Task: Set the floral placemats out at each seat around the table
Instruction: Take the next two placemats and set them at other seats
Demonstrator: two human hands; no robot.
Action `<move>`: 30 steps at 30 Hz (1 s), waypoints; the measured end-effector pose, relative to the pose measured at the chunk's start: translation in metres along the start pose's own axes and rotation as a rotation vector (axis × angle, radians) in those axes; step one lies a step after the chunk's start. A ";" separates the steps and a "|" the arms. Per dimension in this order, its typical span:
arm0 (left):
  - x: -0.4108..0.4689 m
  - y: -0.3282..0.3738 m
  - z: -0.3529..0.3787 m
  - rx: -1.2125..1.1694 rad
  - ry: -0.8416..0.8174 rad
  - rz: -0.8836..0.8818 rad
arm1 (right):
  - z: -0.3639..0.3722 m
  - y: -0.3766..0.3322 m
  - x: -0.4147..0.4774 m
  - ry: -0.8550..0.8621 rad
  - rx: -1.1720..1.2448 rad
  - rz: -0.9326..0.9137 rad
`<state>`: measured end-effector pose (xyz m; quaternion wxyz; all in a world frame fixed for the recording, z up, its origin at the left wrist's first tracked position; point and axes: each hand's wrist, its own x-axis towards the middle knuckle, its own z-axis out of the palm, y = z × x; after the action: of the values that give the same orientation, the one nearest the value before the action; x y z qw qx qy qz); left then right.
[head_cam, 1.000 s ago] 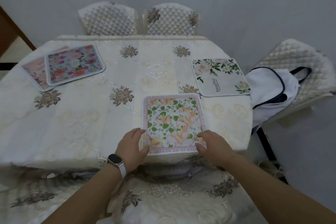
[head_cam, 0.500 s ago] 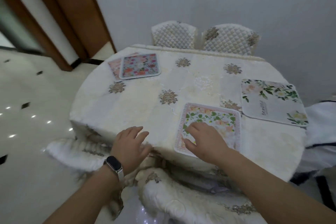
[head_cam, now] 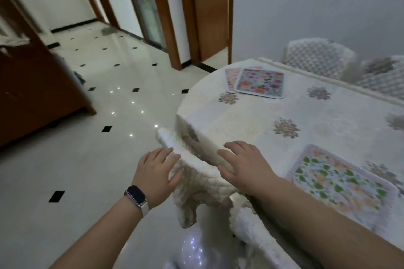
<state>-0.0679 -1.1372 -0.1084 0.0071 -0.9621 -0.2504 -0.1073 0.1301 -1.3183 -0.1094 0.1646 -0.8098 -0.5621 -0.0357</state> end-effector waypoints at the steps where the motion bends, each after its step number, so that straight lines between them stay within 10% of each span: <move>1: -0.003 -0.012 -0.001 0.001 0.004 -0.016 | 0.001 -0.010 0.009 0.001 -0.014 -0.018; 30: -0.060 -0.443 0.006 -0.082 0.037 -0.321 | 0.168 -0.331 0.307 -0.120 -0.152 -0.387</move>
<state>-0.3321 -0.7783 -0.1449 -0.0450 -0.9070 -0.3963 -0.1348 -0.0842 -0.8873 -0.1187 0.0593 -0.6975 -0.7115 -0.0606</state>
